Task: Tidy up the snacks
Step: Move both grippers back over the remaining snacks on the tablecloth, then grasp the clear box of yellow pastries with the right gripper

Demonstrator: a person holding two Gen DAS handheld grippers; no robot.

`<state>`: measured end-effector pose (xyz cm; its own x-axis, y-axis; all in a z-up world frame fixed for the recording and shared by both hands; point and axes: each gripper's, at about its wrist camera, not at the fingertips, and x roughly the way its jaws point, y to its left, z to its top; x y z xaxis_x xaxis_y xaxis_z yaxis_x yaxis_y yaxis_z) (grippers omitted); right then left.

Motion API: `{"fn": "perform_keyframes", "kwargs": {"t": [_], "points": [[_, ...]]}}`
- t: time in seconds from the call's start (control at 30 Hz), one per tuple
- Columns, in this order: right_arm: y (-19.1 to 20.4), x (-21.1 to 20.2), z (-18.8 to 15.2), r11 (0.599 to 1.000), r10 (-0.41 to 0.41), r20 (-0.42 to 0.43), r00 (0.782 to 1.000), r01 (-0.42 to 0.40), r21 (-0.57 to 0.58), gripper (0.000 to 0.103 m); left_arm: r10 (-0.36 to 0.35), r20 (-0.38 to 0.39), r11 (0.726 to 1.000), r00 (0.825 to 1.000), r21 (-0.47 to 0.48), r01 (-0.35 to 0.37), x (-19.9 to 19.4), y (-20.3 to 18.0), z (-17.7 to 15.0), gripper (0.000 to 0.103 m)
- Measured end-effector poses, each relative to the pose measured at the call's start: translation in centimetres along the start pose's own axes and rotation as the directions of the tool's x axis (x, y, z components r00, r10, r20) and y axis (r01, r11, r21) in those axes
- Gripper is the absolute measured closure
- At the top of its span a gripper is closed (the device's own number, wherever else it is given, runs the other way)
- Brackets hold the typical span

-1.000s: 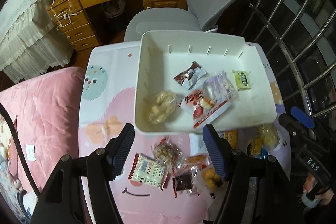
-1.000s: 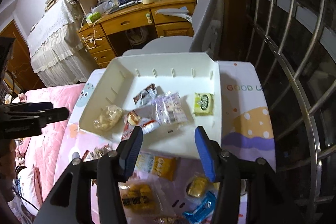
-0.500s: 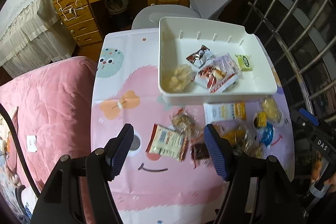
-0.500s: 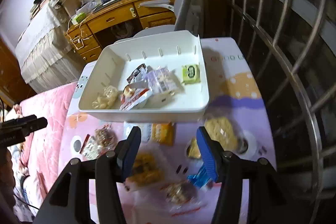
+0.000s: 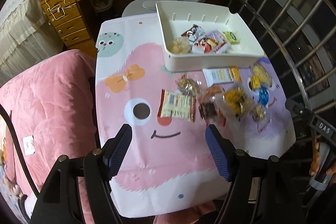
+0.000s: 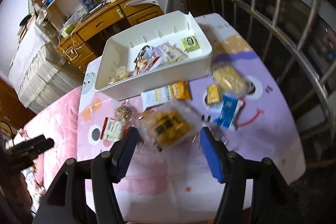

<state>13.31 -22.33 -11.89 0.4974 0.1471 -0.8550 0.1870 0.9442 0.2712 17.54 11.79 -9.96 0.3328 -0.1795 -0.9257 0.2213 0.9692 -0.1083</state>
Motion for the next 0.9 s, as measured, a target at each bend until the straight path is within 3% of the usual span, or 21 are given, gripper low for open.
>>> {"fn": "perform_keyframes", "kwargs": {"t": [0.2,0.5,0.9], "points": [[0.8,-0.8,-2.7,0.992,0.033,-0.01,0.999,-0.032,0.124,0.033,-0.038,-0.022,0.998,0.999,0.044,0.039,0.3,0.4,-1.7,0.031],[1.1,0.4,-3.9,0.959,0.097,-0.062,0.993,-0.077,0.272,0.025,-0.086,-0.025,0.995,0.996,0.056,0.087,1.8,0.8,-1.9,0.03],[-1.5,5.4,-3.5,0.87,0.178,-0.154,0.972,-0.082,0.485,0.024,-0.042,-0.101,0.997,0.994,0.057,0.048,6.1,-0.2,0.1,0.026]]}}
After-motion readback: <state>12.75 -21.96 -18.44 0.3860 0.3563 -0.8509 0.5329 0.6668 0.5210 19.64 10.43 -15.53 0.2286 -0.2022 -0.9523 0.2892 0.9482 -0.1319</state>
